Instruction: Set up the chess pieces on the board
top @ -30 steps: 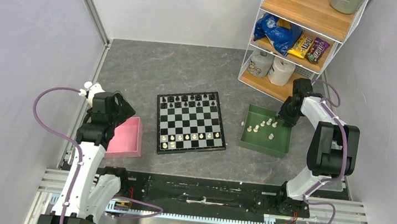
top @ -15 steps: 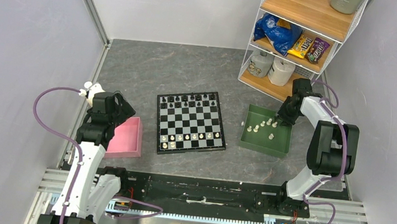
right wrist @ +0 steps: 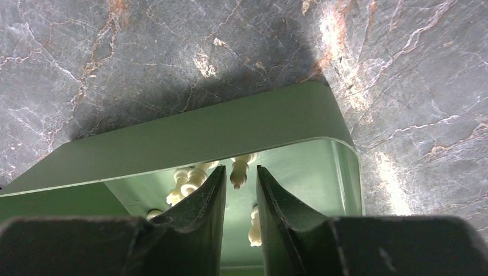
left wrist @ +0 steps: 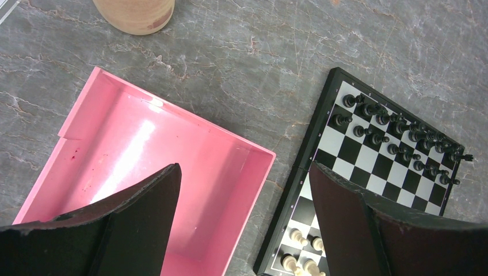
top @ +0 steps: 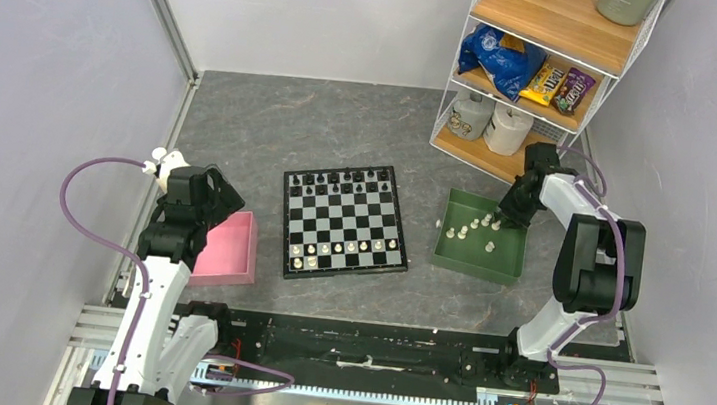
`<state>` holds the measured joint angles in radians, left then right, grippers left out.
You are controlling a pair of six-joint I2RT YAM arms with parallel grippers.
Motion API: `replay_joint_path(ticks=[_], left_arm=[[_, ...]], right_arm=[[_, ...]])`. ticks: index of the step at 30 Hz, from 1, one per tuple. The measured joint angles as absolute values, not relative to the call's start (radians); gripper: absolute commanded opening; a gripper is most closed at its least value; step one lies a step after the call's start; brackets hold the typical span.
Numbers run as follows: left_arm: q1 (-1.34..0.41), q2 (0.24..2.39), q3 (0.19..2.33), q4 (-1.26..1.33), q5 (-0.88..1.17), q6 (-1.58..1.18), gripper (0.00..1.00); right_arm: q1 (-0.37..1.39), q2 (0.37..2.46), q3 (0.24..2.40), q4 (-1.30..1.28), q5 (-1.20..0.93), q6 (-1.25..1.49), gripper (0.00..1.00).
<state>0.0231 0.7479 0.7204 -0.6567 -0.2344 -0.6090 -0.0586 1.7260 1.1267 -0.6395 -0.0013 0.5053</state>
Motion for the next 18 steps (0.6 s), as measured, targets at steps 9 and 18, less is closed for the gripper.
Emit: replay_joint_path(ticks=[9, 18], left_arm=[[0.023, 0.748, 0.720, -0.656, -0.234, -0.609, 0.89], [0.023, 0.754, 0.720, -0.656, -0.233, -0.609, 0.89]], right_arm=[[-0.051, 1.737, 1.127, -0.640, -0.003, 0.505, 0.22], [-0.033, 1.731, 1.127, -0.648, 0.017, 0.495, 0.20]])
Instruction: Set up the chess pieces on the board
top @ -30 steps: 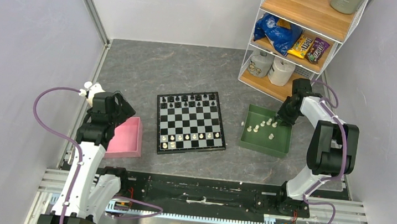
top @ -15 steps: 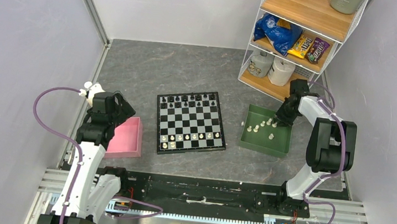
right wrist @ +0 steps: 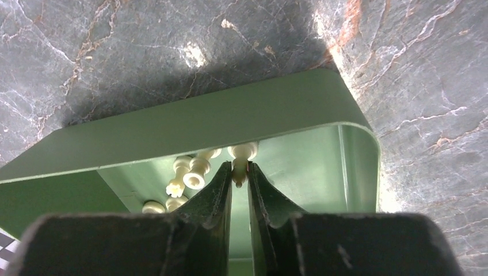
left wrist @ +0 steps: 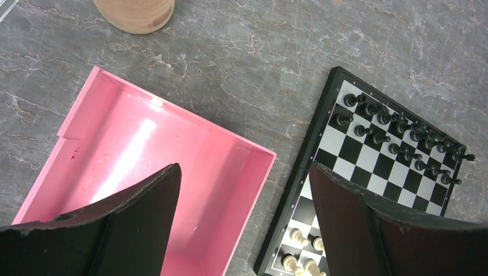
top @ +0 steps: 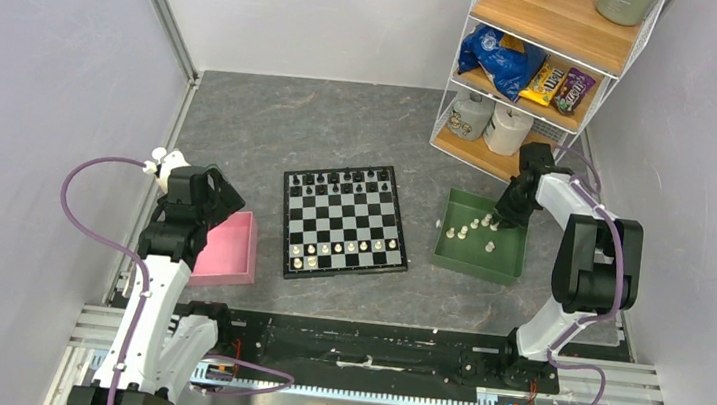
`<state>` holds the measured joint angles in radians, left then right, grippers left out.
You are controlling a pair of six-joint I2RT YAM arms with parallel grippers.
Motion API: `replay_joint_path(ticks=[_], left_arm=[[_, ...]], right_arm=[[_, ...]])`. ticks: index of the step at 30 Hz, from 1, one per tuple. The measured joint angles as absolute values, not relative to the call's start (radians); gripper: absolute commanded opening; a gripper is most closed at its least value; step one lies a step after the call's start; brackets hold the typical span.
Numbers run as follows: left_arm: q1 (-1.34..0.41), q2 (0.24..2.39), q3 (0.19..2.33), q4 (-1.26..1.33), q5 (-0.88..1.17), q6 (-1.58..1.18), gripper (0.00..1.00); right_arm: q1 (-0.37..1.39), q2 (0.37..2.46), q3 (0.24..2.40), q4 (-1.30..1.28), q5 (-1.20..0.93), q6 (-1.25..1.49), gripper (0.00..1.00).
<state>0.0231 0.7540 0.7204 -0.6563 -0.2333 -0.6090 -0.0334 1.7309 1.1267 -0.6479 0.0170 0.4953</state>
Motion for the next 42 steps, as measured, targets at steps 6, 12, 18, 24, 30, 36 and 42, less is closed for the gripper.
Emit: replay_joint_path(ticks=[6, 12, 18, 24, 30, 36, 42], left_arm=[[0.023, 0.752, 0.720, -0.656, -0.234, -0.609, 0.89], [0.023, 0.752, 0.720, -0.656, -0.233, -0.609, 0.89], [0.023, 0.754, 0.720, -0.656, -0.229, -0.609, 0.89], [0.023, 0.746, 0.719, -0.656, -0.226, -0.609, 0.89], [0.023, 0.730, 0.719, -0.656, -0.227, -0.609, 0.89], [0.023, 0.730, 0.719, -0.656, -0.227, -0.609, 0.89], [0.023, 0.730, 0.719, -0.656, -0.227, -0.609, 0.89]], right_arm=[[-0.012, 1.658, 1.127, -0.686, 0.044, 0.474, 0.20], [0.006, 1.458, 1.132, -0.764, 0.063, 0.452, 0.20], [0.238, 1.369, 1.157, -0.828, 0.065, 0.483, 0.21], [0.570, 1.466, 1.231, -0.825, 0.059, 0.577, 0.21], [0.851, 1.706, 1.394, -0.793, 0.067, 0.633, 0.21], [1.024, 1.903, 1.526, -0.771, 0.043, 0.637, 0.21], [1.066, 1.992, 1.588, -0.772, 0.025, 0.635, 0.21]])
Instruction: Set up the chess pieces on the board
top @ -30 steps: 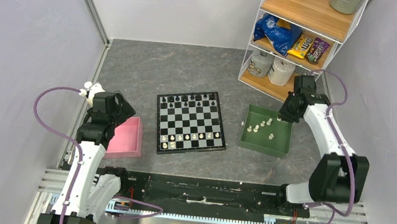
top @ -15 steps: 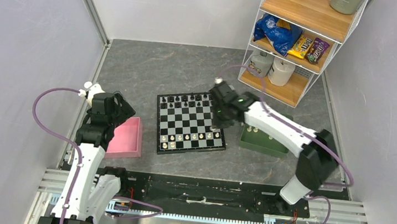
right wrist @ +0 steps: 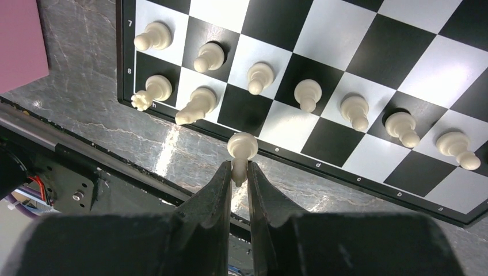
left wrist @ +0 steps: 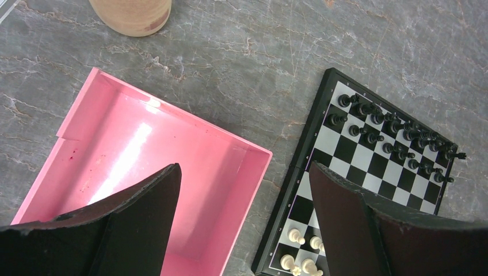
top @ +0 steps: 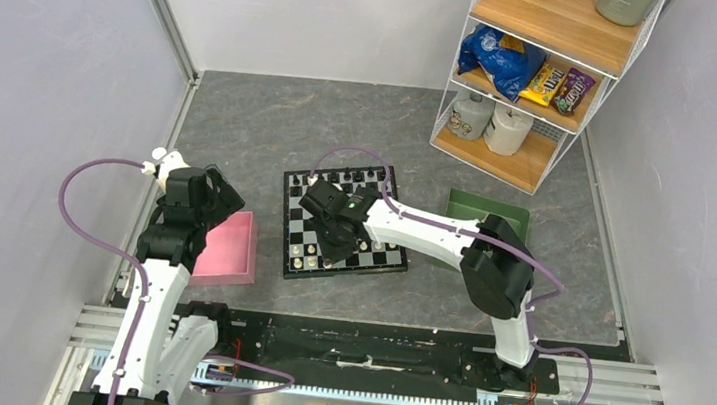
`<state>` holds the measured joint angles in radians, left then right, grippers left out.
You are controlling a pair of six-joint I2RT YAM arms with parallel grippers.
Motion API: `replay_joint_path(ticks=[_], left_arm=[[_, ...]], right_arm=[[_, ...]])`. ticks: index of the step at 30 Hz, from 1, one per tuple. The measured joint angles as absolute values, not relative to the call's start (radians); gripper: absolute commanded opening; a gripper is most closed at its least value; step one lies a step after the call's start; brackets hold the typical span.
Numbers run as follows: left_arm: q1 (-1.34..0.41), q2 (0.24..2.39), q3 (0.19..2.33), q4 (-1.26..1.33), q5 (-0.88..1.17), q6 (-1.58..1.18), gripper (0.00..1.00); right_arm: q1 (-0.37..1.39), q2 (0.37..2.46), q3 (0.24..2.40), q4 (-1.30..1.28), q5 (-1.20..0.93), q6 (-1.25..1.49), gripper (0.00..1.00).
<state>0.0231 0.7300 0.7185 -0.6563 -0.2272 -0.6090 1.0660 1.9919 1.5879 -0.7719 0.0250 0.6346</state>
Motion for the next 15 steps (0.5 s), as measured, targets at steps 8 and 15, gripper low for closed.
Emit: replay_joint_path(ticks=[8, 15], left_arm=[[0.023, 0.730, 0.719, -0.656, -0.227, -0.609, 0.89], [0.023, 0.730, 0.719, -0.656, -0.227, -0.609, 0.89]], right_arm=[[1.064, 2.030, 1.609, -0.772, 0.033, 0.630, 0.21], [1.064, 2.061, 1.634, -0.768, 0.035, 0.628, 0.22]])
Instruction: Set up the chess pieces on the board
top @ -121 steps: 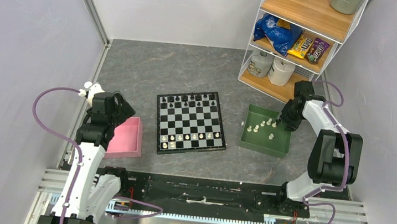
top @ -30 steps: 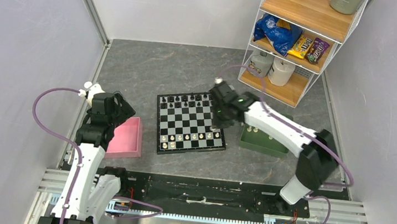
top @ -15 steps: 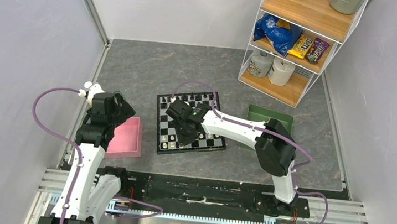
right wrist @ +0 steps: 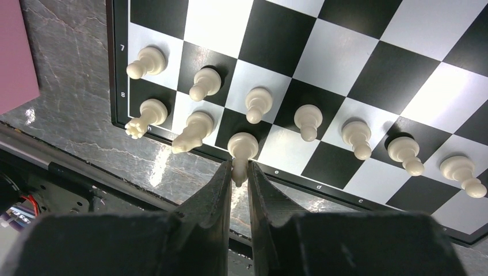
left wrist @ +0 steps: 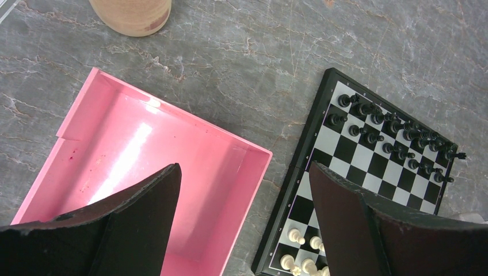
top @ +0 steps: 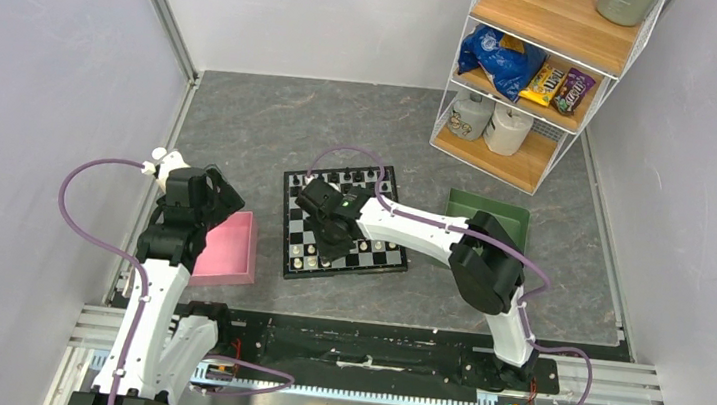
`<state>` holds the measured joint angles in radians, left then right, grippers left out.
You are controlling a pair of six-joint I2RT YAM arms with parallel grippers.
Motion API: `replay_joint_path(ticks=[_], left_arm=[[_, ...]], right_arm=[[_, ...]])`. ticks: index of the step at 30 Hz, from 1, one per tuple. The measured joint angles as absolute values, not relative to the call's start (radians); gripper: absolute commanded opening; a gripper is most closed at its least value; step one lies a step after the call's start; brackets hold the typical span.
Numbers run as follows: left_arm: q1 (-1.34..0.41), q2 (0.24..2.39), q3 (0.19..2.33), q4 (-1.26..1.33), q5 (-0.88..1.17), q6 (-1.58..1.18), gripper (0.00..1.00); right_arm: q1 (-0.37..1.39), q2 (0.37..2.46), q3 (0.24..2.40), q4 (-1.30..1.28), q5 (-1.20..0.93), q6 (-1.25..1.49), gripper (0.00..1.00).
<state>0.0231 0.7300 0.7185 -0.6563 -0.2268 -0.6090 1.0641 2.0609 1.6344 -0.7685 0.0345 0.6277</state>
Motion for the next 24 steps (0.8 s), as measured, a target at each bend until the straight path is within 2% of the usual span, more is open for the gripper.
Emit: replay_joint_path(ticks=[6, 11, 24], left_arm=[[0.023, 0.730, 0.719, -0.656, -0.227, -0.609, 0.89], [0.023, 0.730, 0.719, -0.656, -0.227, -0.609, 0.89], [0.023, 0.730, 0.719, -0.656, -0.227, -0.609, 0.89]], right_arm=[[1.064, 2.068, 1.640, -0.765, 0.043, 0.626, 0.27], [1.064, 2.079, 1.644, -0.764, 0.042, 0.624, 0.37], [1.060, 2.036, 1.637, -0.778, 0.075, 0.609, 0.45]])
